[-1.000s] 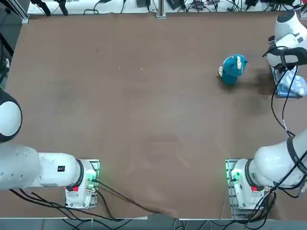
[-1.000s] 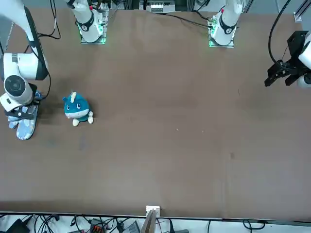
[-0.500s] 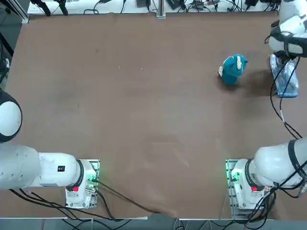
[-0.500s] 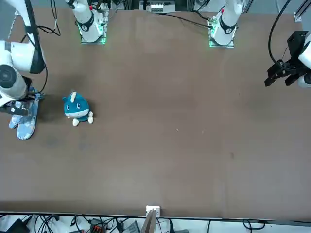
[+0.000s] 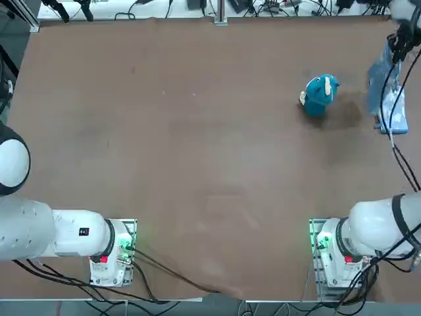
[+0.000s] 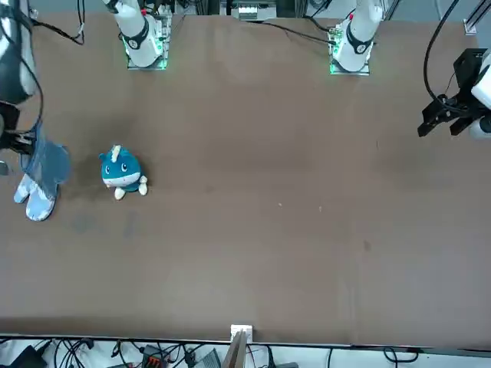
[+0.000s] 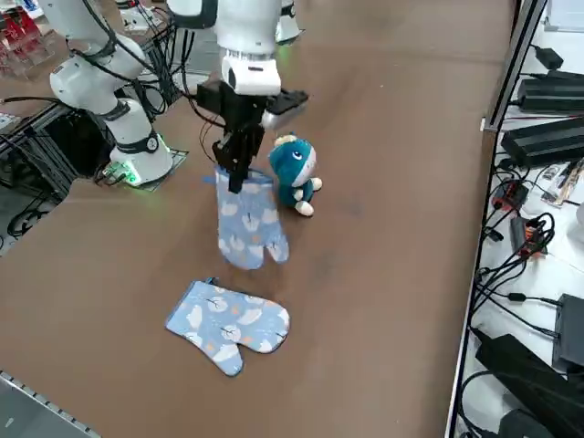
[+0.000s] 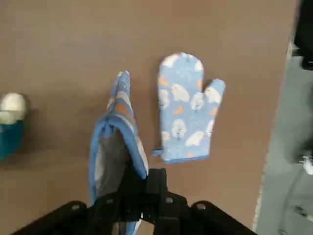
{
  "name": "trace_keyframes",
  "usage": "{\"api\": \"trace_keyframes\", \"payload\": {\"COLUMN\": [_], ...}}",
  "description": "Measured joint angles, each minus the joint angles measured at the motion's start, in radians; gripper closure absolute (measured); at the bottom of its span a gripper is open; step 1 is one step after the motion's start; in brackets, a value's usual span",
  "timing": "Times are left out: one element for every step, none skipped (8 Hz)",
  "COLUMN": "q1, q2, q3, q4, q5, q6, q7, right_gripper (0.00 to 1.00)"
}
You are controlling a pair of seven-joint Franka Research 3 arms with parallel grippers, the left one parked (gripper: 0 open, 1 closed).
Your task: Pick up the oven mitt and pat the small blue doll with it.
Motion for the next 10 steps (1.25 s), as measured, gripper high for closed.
{"api": "trace_keyframes", "payload": {"q1": [-0.004,-0.009,-0.013,-0.016,-0.02,-0.02,-0.019,-0.017,-0.013,0.0], "q2": [0.001,0.003,0.007,0.013,0.022,0.033,0.039,0.045,0.05,0.053], "q3": [-0.002,-0.004,-0.007,-0.009,-0.009,-0.008,-0.004,0.002,0.006,0.007], "q4": [0.035,0.062,0.084,0.103,0.124,0.142,0.151,0.154,0.156,0.156], "q5": [0.061,0.108,0.152,0.19,0.232,0.268,0.288,0.311,0.354,0.386], "q6": [-0.031,-0.051,-0.066,-0.081,-0.099,-0.116,-0.128,-0.144,-0.159,-0.167], "q7": [-0.041,-0.077,-0.106,-0.124,-0.131,-0.135,-0.136,-0.136,-0.133,-0.128], "right_gripper": [0.97,0.97,0.97,0.97,0.97,0.97,0.97,0.97,0.97,0.97]}}
